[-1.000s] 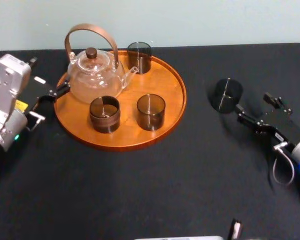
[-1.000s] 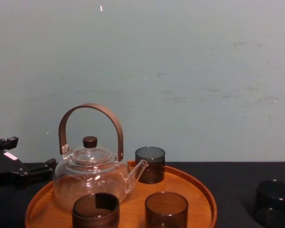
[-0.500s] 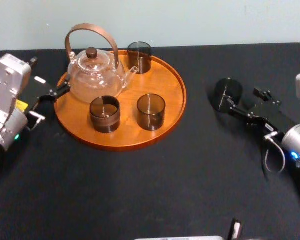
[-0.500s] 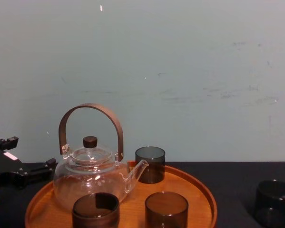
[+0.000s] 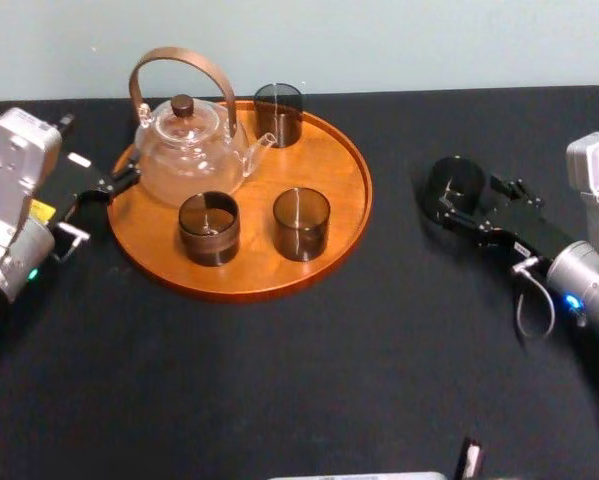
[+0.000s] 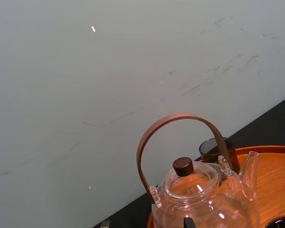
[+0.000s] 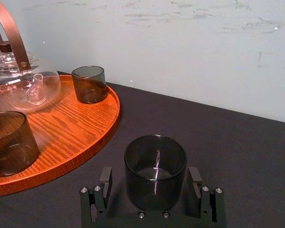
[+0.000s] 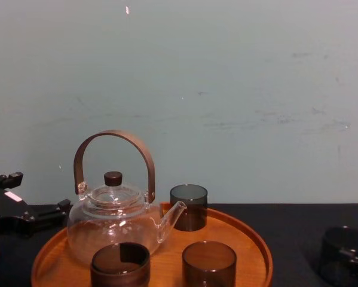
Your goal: Pick up the glass from the table and place it on the tray.
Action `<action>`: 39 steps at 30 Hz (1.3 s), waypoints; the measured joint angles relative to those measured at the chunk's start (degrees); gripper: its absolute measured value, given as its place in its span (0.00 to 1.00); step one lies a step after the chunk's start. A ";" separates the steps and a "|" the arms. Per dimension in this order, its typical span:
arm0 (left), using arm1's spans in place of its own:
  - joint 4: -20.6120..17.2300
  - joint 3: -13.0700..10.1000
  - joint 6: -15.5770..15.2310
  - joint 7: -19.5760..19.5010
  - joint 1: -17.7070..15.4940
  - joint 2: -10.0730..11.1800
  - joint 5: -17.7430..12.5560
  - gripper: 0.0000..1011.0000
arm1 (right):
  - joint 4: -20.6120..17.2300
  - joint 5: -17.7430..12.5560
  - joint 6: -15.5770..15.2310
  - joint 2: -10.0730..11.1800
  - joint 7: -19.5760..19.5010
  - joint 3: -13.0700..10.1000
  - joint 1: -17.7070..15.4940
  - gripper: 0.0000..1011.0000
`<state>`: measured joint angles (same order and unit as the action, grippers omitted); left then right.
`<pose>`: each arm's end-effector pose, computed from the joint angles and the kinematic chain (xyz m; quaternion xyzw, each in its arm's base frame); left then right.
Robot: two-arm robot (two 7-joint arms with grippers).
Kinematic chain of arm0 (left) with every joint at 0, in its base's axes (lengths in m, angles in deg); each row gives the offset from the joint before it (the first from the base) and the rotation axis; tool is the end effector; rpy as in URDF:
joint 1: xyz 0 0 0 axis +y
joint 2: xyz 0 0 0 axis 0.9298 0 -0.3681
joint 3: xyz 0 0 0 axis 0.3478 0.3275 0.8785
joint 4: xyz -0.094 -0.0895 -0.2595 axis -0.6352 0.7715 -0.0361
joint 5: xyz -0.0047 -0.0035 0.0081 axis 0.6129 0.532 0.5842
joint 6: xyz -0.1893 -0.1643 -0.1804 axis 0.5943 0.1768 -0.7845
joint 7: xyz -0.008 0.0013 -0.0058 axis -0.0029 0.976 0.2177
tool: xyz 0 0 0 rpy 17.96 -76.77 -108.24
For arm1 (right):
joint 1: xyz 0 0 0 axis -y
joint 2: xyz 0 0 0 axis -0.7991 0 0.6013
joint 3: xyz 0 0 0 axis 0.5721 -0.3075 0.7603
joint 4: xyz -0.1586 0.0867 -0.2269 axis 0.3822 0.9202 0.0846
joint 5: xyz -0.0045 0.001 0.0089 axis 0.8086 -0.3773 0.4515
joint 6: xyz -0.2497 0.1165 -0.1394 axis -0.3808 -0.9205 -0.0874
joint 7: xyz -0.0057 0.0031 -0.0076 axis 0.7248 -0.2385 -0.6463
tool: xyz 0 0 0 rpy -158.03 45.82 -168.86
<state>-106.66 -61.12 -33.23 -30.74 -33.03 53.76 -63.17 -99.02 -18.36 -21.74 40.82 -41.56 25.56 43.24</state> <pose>0.3581 0.0827 -0.3022 0.1415 -0.1325 0.5799 0.7913 0.3502 -0.0914 -0.3326 -0.0913 0.0383 -0.5209 0.8478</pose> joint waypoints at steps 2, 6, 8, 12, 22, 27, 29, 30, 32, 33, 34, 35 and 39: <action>0.00 0.00 0.00 0.00 0.00 0.00 0.00 0.99 | 0.26 0.01 -0.01 -0.05 0.01 0.09 0.22 0.99; 0.00 0.00 0.00 0.00 0.00 0.00 0.00 0.99 | 0.92 0.09 -0.01 -0.12 0.19 0.40 0.86 0.99; 0.00 0.00 0.00 0.00 0.00 0.00 0.00 0.99 | 1.05 0.15 -0.01 -0.13 0.24 0.52 1.05 0.99; 0.00 0.00 0.00 0.00 0.00 0.00 0.00 0.99 | 1.37 0.42 0.01 -0.13 0.26 0.79 1.53 0.99; 0.00 0.00 0.00 0.00 0.00 0.00 0.00 0.99 | 2.63 1.00 -0.30 -0.32 0.07 1.27 2.91 0.99; 0.00 -0.01 0.00 0.00 0.00 0.00 0.00 0.99 | 3.47 1.16 -0.34 -0.53 0.10 1.47 3.70 0.99; 0.00 0.00 0.00 0.00 0.00 0.00 0.00 0.99 | 4.03 1.29 -0.34 -0.66 0.11 1.59 4.20 0.99; 0.00 0.00 0.00 0.00 0.00 0.00 0.00 0.99 | 4.24 1.35 -0.34 -0.70 0.11 1.61 4.37 0.99; 0.00 0.00 0.00 0.00 0.00 0.00 0.00 0.99 | 4.80 1.46 -0.31 -0.79 0.13 1.68 4.85 0.99; 0.00 0.00 0.00 0.00 0.00 0.00 0.00 0.99 | 4.97 1.48 -0.30 -0.81 0.15 1.69 4.99 0.99; 0.00 0.00 0.00 0.00 0.00 0.00 0.00 0.99 | 5.17 1.50 -0.28 -0.83 0.21 1.70 5.16 0.99; 0.00 0.00 0.00 0.00 0.00 0.00 0.00 0.99 | 5.66 1.54 -0.21 -0.88 0.36 1.78 5.56 0.99; 0.00 0.00 0.00 0.00 0.00 0.00 0.00 0.99 | 7.05 1.70 0.08 -1.02 0.74 1.96 6.64 0.99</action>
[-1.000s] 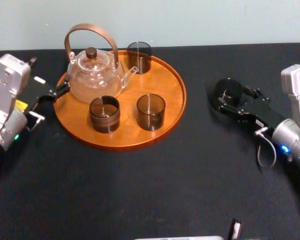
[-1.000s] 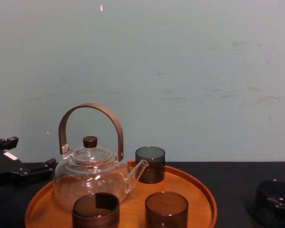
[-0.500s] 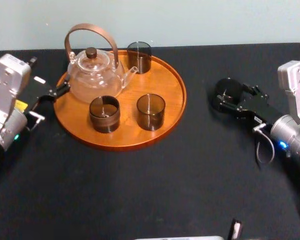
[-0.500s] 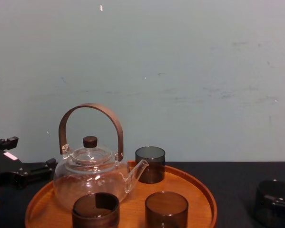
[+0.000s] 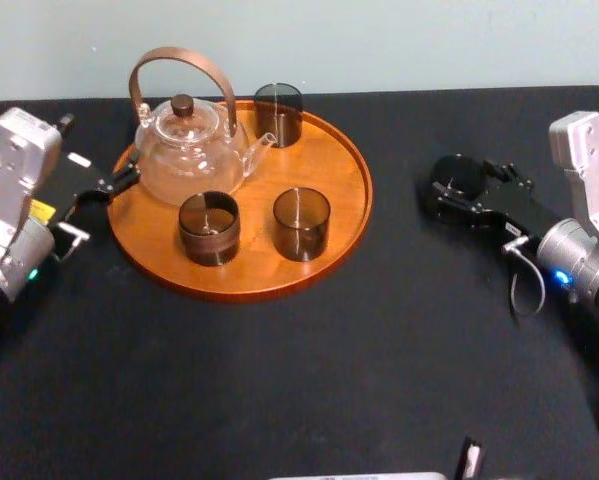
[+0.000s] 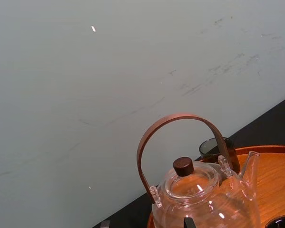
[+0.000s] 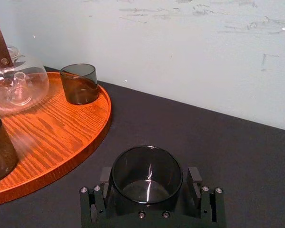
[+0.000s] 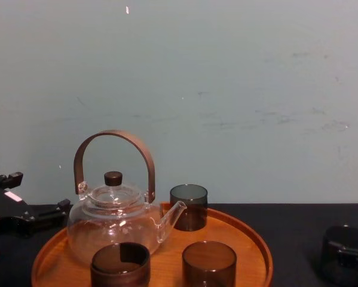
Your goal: Pick up the glass from the table and place it on the tray.
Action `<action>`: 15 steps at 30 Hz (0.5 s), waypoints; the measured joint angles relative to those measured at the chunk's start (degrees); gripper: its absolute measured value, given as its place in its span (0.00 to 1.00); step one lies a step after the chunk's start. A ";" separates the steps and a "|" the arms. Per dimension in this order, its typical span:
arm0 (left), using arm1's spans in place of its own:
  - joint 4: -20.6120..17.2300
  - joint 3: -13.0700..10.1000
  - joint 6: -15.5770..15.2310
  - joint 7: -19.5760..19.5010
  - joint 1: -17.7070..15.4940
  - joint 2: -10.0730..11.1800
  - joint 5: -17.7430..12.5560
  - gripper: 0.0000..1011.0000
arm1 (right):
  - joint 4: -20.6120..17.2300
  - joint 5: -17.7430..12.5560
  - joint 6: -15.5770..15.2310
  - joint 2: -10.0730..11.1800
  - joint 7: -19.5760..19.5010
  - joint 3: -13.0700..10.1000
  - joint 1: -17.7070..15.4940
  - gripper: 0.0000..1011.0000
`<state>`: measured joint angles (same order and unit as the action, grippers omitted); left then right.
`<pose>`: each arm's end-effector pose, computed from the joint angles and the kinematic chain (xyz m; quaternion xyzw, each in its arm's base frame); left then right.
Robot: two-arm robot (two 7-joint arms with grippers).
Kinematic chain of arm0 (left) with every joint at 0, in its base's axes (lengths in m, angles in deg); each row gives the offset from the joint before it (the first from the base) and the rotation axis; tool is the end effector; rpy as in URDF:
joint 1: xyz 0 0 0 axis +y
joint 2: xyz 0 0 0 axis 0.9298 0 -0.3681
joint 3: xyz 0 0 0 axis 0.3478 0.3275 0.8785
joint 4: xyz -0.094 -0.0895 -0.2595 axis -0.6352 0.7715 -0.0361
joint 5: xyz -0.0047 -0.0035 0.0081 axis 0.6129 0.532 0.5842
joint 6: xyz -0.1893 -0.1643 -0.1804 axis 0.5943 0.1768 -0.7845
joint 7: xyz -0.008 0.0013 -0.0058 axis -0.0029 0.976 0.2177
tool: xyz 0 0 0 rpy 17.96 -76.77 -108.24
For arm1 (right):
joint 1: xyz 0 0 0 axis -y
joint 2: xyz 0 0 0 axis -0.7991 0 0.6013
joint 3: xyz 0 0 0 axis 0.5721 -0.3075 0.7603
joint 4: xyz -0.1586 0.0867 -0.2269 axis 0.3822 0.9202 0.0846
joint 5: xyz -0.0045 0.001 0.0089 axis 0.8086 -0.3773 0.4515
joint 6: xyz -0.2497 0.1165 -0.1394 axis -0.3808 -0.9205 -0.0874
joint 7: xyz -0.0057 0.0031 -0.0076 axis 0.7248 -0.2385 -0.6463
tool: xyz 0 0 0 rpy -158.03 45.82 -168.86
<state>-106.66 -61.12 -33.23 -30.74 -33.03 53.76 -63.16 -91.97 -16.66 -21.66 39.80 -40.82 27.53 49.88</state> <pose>0.3581 0.0827 -0.3022 0.1414 -0.1324 0.5799 0.7913 0.3806 -0.0914 -0.3311 -0.1066 0.0328 -0.5198 0.8470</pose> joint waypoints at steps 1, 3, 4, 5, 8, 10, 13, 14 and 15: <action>0.00 0.00 0.00 0.00 0.00 0.00 0.00 0.99 | 0.30 0.02 0.09 -0.02 0.08 0.04 0.19 0.99; 0.00 0.00 0.00 0.00 0.00 0.00 0.00 0.99 | 1.01 0.06 0.43 -0.09 0.38 0.11 0.68 0.99; 0.00 0.00 0.00 0.00 0.00 0.00 0.00 0.99 | 1.24 0.07 0.54 -0.11 0.48 0.16 0.81 0.99; 0.00 0.00 0.00 0.00 0.00 0.00 0.00 0.99 | 1.46 0.08 0.69 -0.13 0.58 0.21 0.94 0.99; 0.00 0.00 0.00 0.00 0.00 0.00 0.00 0.99 | 2.41 0.24 1.33 -0.21 1.08 0.47 1.51 0.99; 0.00 0.00 0.00 0.00 0.00 0.00 0.00 0.99 | 2.49 0.27 1.39 -0.22 1.12 0.50 1.56 0.99; 0.00 0.00 0.00 0.00 0.00 0.00 0.00 0.99 | 2.41 0.27 1.39 -0.22 1.11 0.47 1.54 0.99; 0.00 0.00 0.00 0.00 0.00 0.00 0.00 0.99 | 2.39 0.27 1.39 -0.22 1.10 0.47 1.52 0.99; 0.00 0.00 0.00 0.00 0.00 0.00 0.00 0.99 | 2.33 0.27 1.39 -0.21 1.09 0.46 1.48 0.99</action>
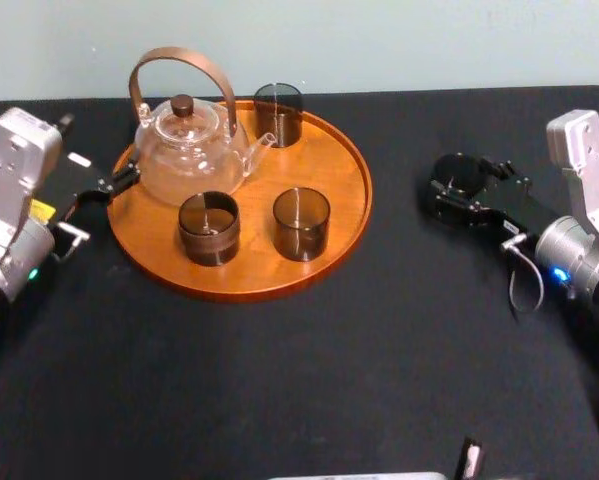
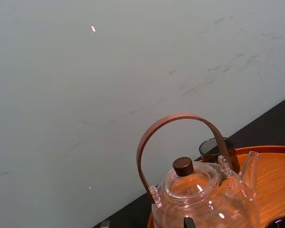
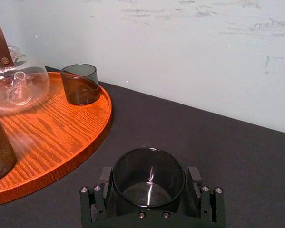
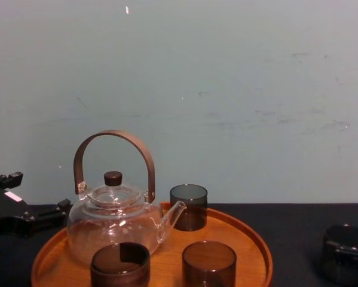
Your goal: Pick up the glass from the table and place it on the tray.
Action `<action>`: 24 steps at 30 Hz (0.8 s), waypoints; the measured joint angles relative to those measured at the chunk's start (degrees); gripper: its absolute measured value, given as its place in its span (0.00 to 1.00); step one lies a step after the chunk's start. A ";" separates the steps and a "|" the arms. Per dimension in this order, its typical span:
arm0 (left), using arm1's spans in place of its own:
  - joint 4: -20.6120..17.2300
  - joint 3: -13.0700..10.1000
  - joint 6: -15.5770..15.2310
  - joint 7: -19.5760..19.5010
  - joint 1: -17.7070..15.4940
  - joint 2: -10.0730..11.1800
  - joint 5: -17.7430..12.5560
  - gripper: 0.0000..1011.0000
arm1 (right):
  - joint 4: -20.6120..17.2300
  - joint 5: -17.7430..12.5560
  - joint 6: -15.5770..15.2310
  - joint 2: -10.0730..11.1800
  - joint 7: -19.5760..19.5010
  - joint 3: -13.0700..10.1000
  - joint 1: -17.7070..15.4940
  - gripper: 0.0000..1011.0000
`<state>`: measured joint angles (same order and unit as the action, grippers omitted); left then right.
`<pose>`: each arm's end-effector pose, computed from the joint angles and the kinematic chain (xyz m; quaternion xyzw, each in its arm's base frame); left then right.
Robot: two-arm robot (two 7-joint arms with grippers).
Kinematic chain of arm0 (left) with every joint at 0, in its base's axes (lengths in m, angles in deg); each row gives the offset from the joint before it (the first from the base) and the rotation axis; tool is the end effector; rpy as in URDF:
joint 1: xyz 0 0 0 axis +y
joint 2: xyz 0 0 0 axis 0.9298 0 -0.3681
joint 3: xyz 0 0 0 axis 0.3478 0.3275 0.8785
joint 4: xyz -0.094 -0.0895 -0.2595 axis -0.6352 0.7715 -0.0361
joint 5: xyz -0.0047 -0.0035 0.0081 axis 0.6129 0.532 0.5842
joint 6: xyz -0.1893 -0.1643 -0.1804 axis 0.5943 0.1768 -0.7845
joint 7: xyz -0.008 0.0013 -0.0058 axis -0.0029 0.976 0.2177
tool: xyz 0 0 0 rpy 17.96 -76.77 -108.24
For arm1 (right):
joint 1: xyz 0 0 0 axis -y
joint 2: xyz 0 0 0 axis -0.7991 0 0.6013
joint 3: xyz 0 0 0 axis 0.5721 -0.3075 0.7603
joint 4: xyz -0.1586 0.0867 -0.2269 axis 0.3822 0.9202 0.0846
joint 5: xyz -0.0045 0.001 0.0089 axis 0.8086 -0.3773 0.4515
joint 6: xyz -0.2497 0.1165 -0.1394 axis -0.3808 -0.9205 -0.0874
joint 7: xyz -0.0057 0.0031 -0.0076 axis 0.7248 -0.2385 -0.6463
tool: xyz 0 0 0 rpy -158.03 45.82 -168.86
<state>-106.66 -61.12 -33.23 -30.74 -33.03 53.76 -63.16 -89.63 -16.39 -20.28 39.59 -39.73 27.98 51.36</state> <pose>0.3581 0.0827 -0.3022 0.1414 -0.1324 0.5799 0.7913 0.3866 -0.0932 -0.3337 -0.1062 0.0282 -0.5142 0.8506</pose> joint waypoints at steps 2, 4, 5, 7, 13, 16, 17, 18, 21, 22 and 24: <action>0.00 0.00 0.00 0.00 0.00 0.00 0.00 0.99 | -0.05 0.00 -0.02 0.01 -0.02 -0.02 -0.03 0.99; 0.00 0.00 0.00 0.00 0.00 0.00 0.00 0.99 | -0.11 -0.01 -0.05 0.01 -0.04 -0.03 -0.07 0.99; 0.00 0.00 0.00 0.00 0.00 0.00 0.00 0.99 | -0.13 -0.01 -0.06 0.02 -0.05 -0.03 -0.08 0.99; 0.00 0.00 0.00 0.00 0.00 0.00 0.00 0.99 | -0.17 -0.02 -0.09 0.02 -0.07 -0.04 -0.11 0.97; 0.00 0.00 0.00 0.00 0.00 0.00 0.00 0.99 | -0.27 -0.04 -0.13 0.05 -0.12 -0.08 -0.17 0.89; 0.00 0.00 0.00 0.00 0.00 0.00 0.00 0.99 | -0.30 -0.05 -0.16 0.06 -0.13 -0.10 -0.19 0.89; 0.00 0.00 0.00 0.00 0.00 0.00 0.00 0.99 | -0.31 -0.05 -0.17 0.06 -0.14 -0.10 -0.20 0.89; 0.00 0.00 0.00 0.00 0.00 0.00 0.00 0.99 | -0.31 -0.06 -0.18 0.06 -0.14 -0.12 -0.20 0.89; 0.00 0.00 0.00 0.00 0.00 0.00 0.00 0.99 | -0.33 -0.07 -0.20 0.06 -0.15 -0.13 -0.21 0.89; 0.00 0.00 0.00 0.00 0.00 0.00 0.00 0.99 | -0.34 -0.08 -0.21 0.06 -0.16 -0.13 -0.22 0.89; 0.00 0.00 0.00 0.00 0.00 0.00 0.00 0.99 | -0.35 -0.09 -0.22 0.06 -0.17 -0.13 -0.23 0.89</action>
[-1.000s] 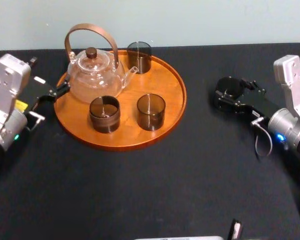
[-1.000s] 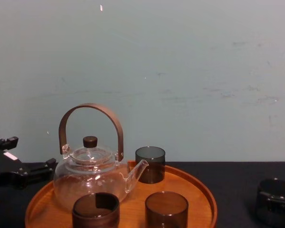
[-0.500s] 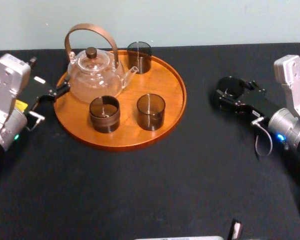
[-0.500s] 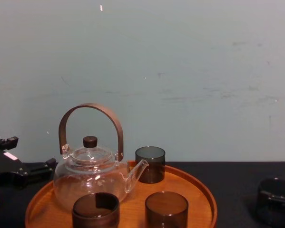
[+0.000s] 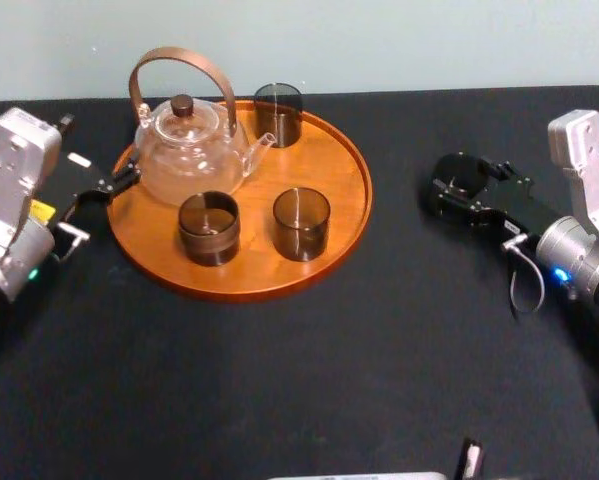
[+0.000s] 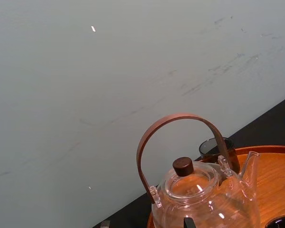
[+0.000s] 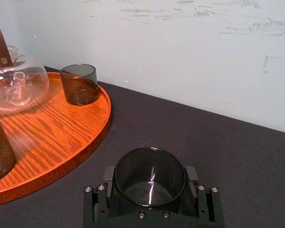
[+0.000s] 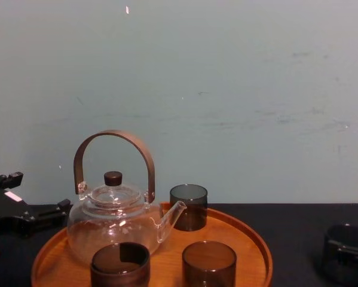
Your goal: Pick up the glass from the table and place it on the tray.
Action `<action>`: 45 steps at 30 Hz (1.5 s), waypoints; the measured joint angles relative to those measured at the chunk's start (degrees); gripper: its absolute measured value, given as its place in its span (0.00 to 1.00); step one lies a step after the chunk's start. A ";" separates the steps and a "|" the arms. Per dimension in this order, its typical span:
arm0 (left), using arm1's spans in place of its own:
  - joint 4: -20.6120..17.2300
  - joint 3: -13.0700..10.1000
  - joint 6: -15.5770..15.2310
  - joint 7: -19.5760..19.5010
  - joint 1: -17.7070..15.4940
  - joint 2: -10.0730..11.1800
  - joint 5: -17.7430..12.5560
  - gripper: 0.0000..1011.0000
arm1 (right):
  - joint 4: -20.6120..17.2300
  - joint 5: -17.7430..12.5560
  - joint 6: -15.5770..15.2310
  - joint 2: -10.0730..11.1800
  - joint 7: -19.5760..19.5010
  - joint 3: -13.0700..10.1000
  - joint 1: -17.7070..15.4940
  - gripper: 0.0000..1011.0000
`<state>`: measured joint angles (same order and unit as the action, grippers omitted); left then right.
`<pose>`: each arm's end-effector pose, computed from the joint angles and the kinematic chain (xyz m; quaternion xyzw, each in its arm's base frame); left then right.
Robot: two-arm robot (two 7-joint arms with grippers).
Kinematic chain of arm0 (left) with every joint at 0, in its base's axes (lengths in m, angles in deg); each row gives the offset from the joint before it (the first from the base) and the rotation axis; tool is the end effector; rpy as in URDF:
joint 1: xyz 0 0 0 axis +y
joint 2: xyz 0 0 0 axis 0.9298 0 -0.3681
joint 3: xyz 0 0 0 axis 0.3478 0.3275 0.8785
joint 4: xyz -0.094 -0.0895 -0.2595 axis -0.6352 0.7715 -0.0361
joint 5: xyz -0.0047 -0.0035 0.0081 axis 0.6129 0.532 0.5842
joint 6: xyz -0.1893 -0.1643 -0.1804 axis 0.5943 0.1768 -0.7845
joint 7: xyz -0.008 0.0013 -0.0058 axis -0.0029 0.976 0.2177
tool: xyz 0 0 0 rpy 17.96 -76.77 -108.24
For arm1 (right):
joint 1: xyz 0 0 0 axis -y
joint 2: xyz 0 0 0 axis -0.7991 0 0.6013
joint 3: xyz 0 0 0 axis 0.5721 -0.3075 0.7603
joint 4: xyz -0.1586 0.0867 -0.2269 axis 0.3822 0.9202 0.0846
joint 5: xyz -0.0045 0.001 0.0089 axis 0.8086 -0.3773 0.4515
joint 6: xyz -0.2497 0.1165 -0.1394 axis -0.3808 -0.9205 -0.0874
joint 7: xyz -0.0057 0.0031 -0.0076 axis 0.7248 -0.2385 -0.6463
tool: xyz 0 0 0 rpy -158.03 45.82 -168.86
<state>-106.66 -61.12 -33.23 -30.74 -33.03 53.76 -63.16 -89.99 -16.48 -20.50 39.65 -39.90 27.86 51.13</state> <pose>0.3581 0.0827 -0.3022 0.1414 -0.1324 0.5799 0.7913 0.3857 -0.0934 -0.3332 -0.1060 0.0291 -0.5155 0.8498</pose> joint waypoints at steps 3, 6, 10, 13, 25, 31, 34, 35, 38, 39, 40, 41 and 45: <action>0.00 0.00 0.00 0.00 0.00 0.00 0.00 0.99 | -0.02 -0.02 -0.01 0.00 -0.02 0.00 -0.01 0.89; 0.00 0.00 0.00 0.00 0.00 0.00 0.00 0.99 | -0.02 -0.26 0.09 0.01 0.19 -0.02 -0.05 0.89; 0.00 0.00 0.00 0.00 0.00 0.00 0.00 0.99 | -0.53 -0.53 0.39 0.16 0.66 -0.02 -0.15 0.89; 0.00 0.00 0.00 0.00 0.00 0.00 0.00 0.99 | -1.48 -0.46 0.32 0.47 0.87 0.17 -0.15 0.89; 0.00 0.00 0.00 0.00 0.00 0.00 0.00 0.99 | -4.47 0.90 -0.89 1.09 1.44 2.20 1.54 0.89; 0.00 0.00 0.00 0.00 0.00 0.00 0.00 0.99 | -4.24 2.30 -1.18 0.88 2.39 4.29 3.86 0.89; 0.00 0.00 0.00 0.00 0.00 0.00 0.00 0.99 | -3.52 2.87 -1.19 0.64 3.24 5.41 5.26 0.89; 0.00 0.00 0.00 0.00 0.00 0.00 0.00 0.99 | -3.26 2.95 -1.17 0.54 3.43 5.68 5.60 0.89; 0.00 0.00 0.00 0.00 0.00 0.00 0.00 0.99 | -1.84 3.19 -0.70 0.00 4.22 6.61 7.03 0.89; 0.00 0.00 0.00 0.00 0.00 0.00 0.00 0.99 | -1.50 3.23 -0.57 -0.12 4.37 6.79 7.29 0.89; 0.00 0.00 0.00 0.00 0.00 0.00 0.00 0.99 | -0.61 3.29 -0.10 -0.45 4.92 7.29 8.02 0.89; 0.00 0.00 0.00 0.00 0.00 0.00 0.00 0.99 | -0.16 3.29 0.14 -0.62 5.17 7.51 8.38 0.89; 0.00 0.00 0.00 0.00 0.00 0.00 0.00 0.99 | 1.73 3.27 1.35 -1.32 6.28 8.42 9.95 0.89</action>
<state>-106.66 -61.12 -33.23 -30.74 -33.03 53.76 -63.16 -88.25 -13.21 -19.15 38.33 -33.62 36.28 61.08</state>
